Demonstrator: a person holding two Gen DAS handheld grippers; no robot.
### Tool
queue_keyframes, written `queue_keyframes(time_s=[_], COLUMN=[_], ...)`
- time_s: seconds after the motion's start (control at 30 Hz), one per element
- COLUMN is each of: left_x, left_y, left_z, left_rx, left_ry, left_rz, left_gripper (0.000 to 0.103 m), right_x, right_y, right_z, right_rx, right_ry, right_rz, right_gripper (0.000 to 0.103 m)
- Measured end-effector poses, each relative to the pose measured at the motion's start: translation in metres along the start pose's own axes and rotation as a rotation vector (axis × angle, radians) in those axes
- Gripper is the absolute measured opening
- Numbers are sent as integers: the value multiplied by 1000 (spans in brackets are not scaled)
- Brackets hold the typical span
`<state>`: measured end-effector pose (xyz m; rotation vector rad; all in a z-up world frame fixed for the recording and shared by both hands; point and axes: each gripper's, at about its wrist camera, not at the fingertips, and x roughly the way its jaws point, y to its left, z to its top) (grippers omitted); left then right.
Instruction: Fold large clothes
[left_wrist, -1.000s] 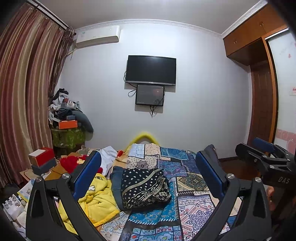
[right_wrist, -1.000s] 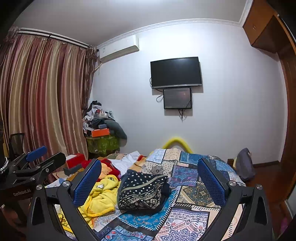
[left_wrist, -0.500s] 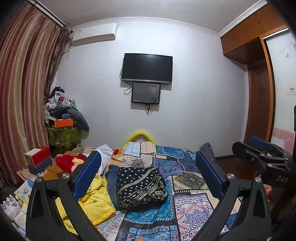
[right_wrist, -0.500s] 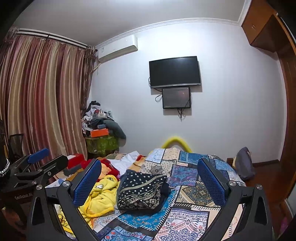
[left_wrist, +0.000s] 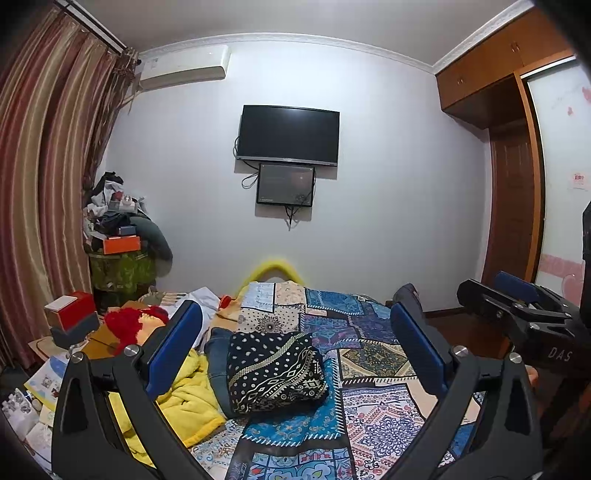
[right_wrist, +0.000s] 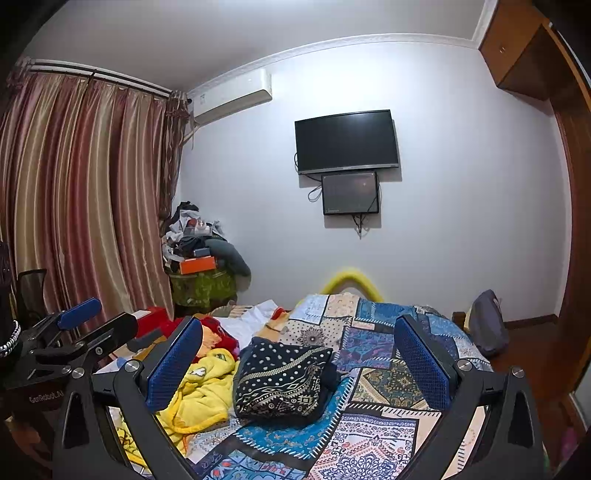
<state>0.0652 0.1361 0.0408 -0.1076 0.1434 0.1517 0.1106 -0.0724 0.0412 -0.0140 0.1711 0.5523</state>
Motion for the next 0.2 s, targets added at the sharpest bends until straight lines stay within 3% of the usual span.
queue_keyframes(time_s=[0.2], left_x=[-1], left_y=[2], left_z=[-1], left_rx=[1], left_ry=[-2], left_rz=[8], left_gripper=[103], right_x=[0], right_y=[2], right_z=[0], right_rx=[3], right_ry=[3], right_rz=[-2], right_gripper=[103])
